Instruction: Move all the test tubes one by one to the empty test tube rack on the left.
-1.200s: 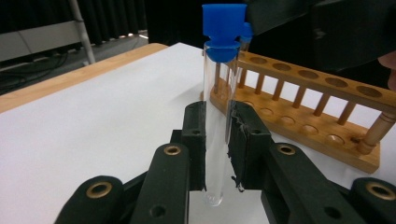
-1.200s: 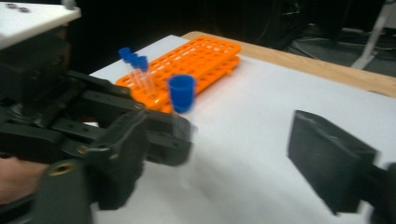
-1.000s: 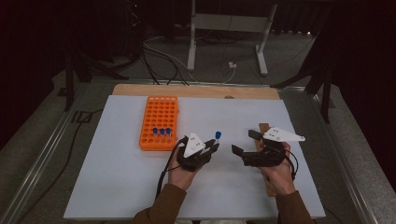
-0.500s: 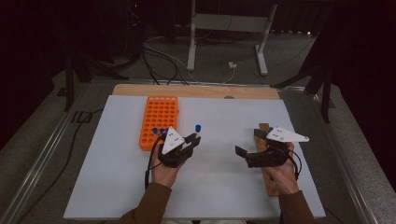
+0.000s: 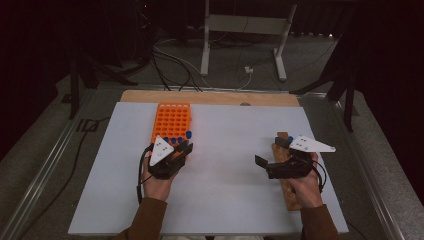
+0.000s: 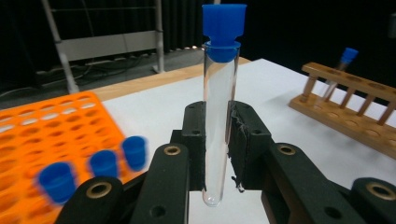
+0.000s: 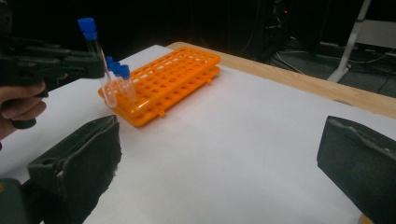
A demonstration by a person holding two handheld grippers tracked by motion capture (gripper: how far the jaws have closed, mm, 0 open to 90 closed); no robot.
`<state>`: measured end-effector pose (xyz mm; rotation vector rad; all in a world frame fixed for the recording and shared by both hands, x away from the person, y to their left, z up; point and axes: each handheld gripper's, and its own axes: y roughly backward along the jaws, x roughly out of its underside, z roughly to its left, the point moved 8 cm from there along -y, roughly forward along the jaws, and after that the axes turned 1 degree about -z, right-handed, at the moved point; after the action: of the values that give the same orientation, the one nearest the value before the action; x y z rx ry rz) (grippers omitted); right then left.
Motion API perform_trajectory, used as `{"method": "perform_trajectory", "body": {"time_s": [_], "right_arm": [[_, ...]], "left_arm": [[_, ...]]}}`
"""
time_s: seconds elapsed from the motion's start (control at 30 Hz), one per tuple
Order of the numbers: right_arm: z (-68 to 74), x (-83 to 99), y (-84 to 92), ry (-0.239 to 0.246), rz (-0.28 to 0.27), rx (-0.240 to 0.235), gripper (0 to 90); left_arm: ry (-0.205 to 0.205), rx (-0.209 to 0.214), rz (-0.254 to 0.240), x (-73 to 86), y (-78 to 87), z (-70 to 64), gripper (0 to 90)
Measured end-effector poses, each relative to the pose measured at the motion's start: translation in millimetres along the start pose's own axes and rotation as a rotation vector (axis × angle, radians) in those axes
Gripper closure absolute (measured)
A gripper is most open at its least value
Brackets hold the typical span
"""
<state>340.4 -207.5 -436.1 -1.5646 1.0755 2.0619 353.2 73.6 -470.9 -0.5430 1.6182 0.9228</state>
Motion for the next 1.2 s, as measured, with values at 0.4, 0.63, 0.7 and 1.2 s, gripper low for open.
{"method": "perform_trajectory", "body": {"time_s": [0.4,0.63,0.7,1.2], "right_arm": [[-0.7,-1.1,1.9,0.000,-0.008,-0.002,0.0],[0.7,-0.2,0.8,0.007,-0.002,-0.005,0.0],[0.8,-0.2,0.8,0.008,-0.002,-0.005,0.0],[1.3,0.1,0.2,0.020,0.000,0.001,0.0]], "left_arm": [[0.028,-0.100,-0.013,5.2,19.8,35.1,78.2],[0.043,-0.162,-0.020,10.0,26.8,53.2,78.2],[0.054,-0.175,-0.022,11.3,28.2,57.5,78.2],[0.059,-0.249,0.007,22.8,17.9,77.4,78.3]]}}
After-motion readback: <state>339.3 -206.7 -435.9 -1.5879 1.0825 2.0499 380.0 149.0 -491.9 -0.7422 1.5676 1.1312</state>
